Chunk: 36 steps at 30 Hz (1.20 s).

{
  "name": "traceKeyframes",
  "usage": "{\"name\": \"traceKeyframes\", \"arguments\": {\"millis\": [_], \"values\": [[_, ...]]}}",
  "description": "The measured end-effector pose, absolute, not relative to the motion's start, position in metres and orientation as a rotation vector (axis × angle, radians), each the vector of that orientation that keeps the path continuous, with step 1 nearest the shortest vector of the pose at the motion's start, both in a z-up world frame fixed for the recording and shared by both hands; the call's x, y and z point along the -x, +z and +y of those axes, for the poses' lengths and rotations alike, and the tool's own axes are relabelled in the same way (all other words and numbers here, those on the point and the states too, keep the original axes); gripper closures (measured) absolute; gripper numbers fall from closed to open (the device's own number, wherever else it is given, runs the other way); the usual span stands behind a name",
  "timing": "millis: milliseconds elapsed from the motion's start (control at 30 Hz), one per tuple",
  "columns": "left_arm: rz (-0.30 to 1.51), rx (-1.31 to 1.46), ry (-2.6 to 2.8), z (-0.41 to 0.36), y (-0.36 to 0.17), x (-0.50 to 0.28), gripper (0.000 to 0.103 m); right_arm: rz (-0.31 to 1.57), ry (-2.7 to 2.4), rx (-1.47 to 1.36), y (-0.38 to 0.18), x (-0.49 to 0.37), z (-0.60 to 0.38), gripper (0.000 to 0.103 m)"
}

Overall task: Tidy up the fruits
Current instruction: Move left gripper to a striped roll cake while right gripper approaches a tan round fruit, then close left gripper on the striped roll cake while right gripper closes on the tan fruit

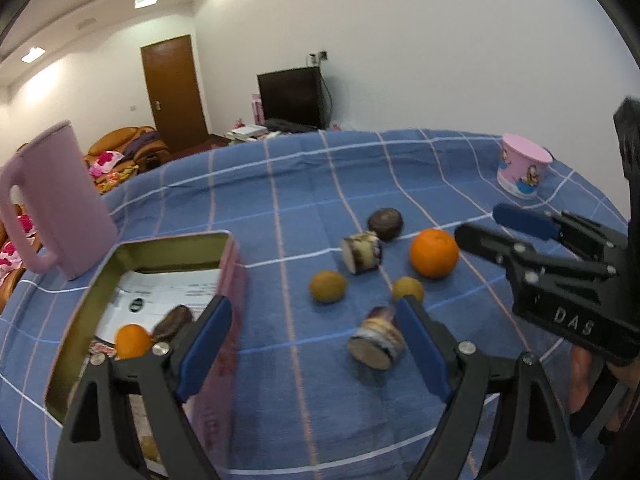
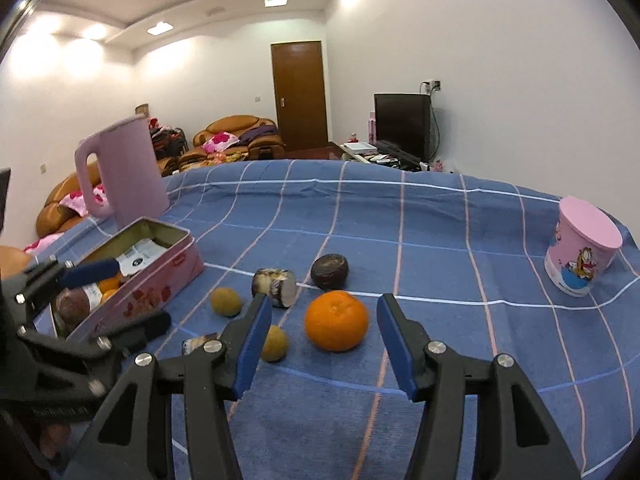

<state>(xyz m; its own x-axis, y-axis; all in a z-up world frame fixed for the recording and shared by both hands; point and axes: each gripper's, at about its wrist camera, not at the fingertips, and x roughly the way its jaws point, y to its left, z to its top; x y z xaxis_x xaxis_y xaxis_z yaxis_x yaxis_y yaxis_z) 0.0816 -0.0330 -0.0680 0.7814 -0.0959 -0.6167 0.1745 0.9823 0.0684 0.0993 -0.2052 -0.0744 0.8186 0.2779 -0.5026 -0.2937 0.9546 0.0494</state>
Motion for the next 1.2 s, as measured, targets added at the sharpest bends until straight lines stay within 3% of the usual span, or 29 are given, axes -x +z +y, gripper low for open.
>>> {"name": "traceKeyframes", "arguments": {"millis": [200, 267, 333, 400, 467, 633, 767, 1000, 1200], "values": [[0.726, -0.107, -0.21, -0.045, -0.082, -0.09, 0.022, 0.532, 0.286, -0.017, -0.075, -0.102, -0.217, 0.046], [0.749, -0.104, -0.236, -0.048, -0.086, -0.092, 0.036, 0.534, 0.283, -0.019, -0.075, -0.102, -0.218, 0.046], [0.772, -0.11, -0.258, -0.053, -0.091, -0.094, 0.036, 0.535, 0.281, -0.011, -0.075, -0.102, -0.217, 0.046], [0.788, -0.119, -0.268, -0.056, -0.095, -0.095, 0.043, 0.538, 0.28, -0.004, -0.075, -0.102, -0.215, 0.046], [0.796, -0.101, -0.305, -0.056, -0.095, -0.096, 0.06, 0.539, 0.283, -0.003, -0.076, -0.102, -0.215, 0.046], [0.776, -0.093, -0.282, -0.049, -0.091, -0.097, 0.061, 0.55, 0.309, 0.015, -0.077, -0.103, -0.208, 0.046], [0.742, -0.068, -0.228, -0.035, -0.086, -0.101, 0.069, 0.562, 0.353, 0.066, -0.079, -0.102, -0.194, 0.046], [0.723, -0.052, -0.201, -0.028, -0.085, -0.101, 0.069, 0.638, 0.399, 0.145, -0.089, -0.111, -0.171, 0.046], [0.737, 0.0, -0.215, -0.017, -0.086, -0.103, 0.069, 0.693, 0.433, 0.204, -0.097, -0.115, -0.158, 0.055]]}}
